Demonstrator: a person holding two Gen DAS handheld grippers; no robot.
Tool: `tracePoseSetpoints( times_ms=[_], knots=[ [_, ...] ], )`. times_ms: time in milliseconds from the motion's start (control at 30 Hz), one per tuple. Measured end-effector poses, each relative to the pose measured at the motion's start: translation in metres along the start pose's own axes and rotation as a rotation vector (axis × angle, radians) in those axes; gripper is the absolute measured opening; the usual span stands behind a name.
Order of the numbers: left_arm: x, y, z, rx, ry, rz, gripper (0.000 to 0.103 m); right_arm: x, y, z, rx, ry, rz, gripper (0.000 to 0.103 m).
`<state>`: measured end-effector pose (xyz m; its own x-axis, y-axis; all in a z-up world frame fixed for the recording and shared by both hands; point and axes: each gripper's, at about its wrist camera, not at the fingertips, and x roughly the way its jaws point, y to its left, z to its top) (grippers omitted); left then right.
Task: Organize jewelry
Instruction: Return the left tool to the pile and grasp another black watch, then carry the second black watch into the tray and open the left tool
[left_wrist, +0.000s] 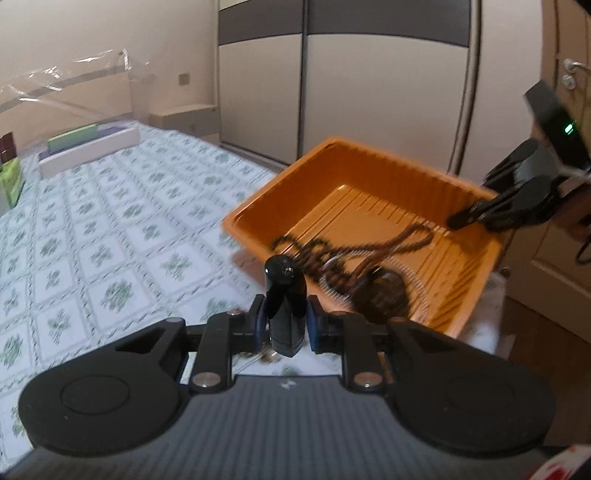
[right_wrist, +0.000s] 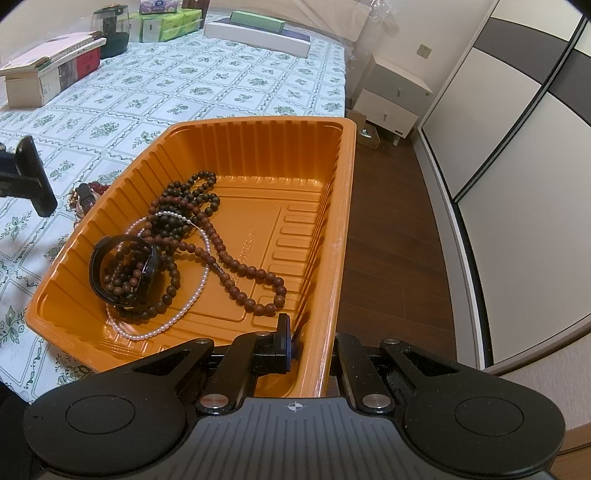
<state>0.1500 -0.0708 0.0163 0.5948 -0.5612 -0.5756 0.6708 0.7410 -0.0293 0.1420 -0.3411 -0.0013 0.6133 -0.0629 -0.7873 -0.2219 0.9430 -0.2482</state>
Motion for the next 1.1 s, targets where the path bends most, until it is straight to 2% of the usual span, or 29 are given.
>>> tracePoseSetpoints(
  times_ms=[200, 433, 1033, 1067, 1100],
  knots=[
    [0.003, -0.025, 0.014, 0.013, -0.017, -0.086, 0.020, 0.000, 0.001, -0.001, 0.000, 0.000, 0.000, 0.005],
    [0.021, -0.053, 0.020, 0.069, 0.004, -0.138, 0.020, 0.000, 0.001, -0.001, 0.000, 0.000, 0.000, 0.005],
    [0.045, -0.073, 0.022, 0.121, 0.051, -0.153, 0.020, 0.000, 0.000, -0.001, 0.001, 0.000, 0.001, 0.005],
    [0.045, -0.073, 0.022, 0.122, 0.042, -0.148, 0.021, -0.001, 0.000, -0.001, 0.000, 0.000, 0.001, 0.005],
    [0.045, -0.074, 0.022, 0.120, 0.038, -0.147, 0.026, -0.001, 0.000, -0.001, 0.000, 0.000, 0.001, 0.005]
  ],
)
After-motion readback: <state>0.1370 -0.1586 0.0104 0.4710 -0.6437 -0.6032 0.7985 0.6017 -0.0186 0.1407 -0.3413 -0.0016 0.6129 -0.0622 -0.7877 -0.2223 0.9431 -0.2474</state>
